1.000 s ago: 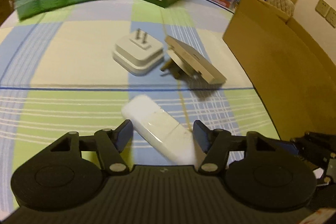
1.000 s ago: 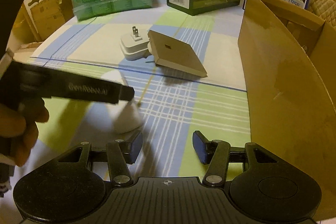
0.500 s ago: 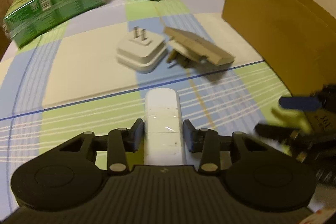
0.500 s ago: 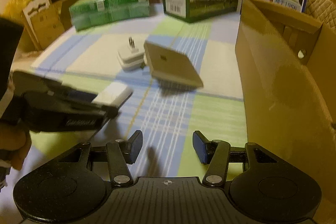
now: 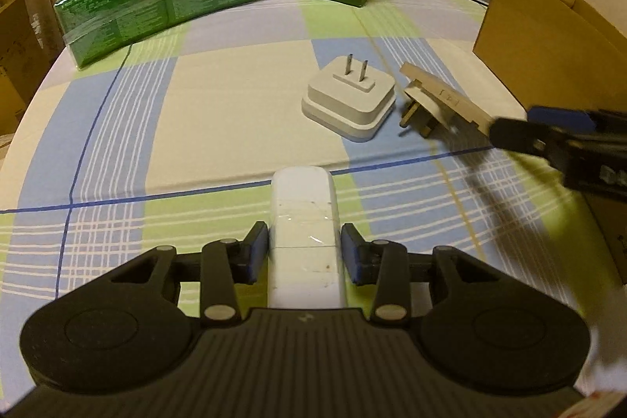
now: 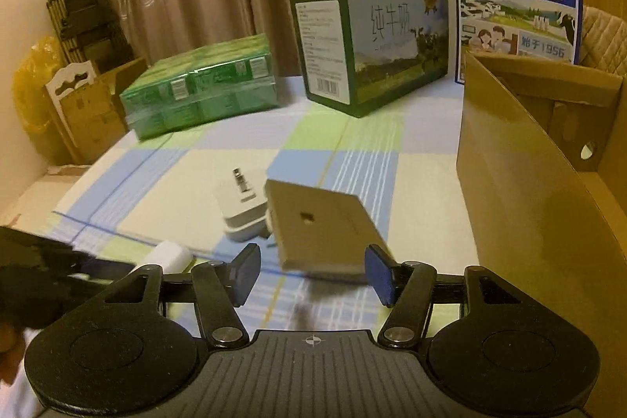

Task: Organize rigid objects
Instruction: 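Close the right tool on the gold TP-LINK panel while the left tool holds the white block, then lift the gold panel with the right tool while the left tool holds the white block, then carry the white block and gold panel over the cardboard box with both tools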

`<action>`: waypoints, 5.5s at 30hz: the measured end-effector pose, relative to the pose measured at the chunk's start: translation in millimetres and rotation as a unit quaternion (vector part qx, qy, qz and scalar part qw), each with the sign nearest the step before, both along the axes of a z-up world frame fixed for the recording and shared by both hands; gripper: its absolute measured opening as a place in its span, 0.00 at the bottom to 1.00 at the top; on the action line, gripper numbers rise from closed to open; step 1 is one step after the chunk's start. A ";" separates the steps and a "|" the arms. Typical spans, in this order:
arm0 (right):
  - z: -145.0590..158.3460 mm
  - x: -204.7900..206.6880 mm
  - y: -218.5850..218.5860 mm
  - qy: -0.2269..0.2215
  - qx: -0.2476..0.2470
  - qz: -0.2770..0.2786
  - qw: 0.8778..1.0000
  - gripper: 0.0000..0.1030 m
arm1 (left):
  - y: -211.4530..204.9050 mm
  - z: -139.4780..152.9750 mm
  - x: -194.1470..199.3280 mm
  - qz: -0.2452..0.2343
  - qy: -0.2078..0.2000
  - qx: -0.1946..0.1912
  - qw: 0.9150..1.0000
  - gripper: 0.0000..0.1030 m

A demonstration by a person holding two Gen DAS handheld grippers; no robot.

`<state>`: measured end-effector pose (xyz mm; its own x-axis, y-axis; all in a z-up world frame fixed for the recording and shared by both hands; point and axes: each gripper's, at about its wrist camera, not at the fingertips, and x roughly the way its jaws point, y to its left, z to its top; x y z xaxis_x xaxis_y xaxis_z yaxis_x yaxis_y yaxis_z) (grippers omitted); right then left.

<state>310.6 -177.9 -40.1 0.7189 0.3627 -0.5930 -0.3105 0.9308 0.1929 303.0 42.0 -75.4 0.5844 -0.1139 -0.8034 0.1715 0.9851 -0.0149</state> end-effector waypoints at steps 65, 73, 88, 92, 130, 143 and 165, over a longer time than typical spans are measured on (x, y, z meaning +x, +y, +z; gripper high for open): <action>-27.5 -60.4 20.3 0.126 -0.079 0.031 0.988 0.88 | 1.4 -1.1 -56.5 -0.063 -0.001 -0.001 0.998 0.51; -34.0 -68.4 22.7 0.098 -0.112 0.108 0.983 0.93 | 1.5 -1.3 -56.6 -0.068 0.000 0.001 0.998 0.51; -20.3 -62.7 21.3 0.102 -0.071 0.071 0.990 0.83 | -5.6 -0.4 -59.9 -0.083 -0.007 0.009 0.997 0.35; -17.2 -58.5 14.4 0.107 -0.056 0.053 0.991 0.83 | -6.0 -0.2 -59.1 -0.079 -0.007 0.007 0.997 0.34; 92.4 -136.1 -28.8 -0.030 -0.013 -0.005 0.999 0.83 | -37.4 74.5 -118.2 -0.028 -0.063 -0.052 0.996 0.34; 157.7 -154.5 -148.5 -0.057 -0.030 -0.100 0.993 0.83 | -124.5 138.8 -131.0 -0.094 -0.100 -0.081 0.987 0.34; 117.8 -103.4 -253.5 0.007 -0.002 -0.148 0.989 0.83 | -272.3 133.0 -45.4 -0.167 -0.069 -0.075 0.981 0.34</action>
<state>207.2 -431.4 77.8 0.7847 0.1351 -0.6049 -0.0213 0.9813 0.1915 257.6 -230.3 57.6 0.5963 -0.4270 -0.6798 0.4938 0.8627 -0.1088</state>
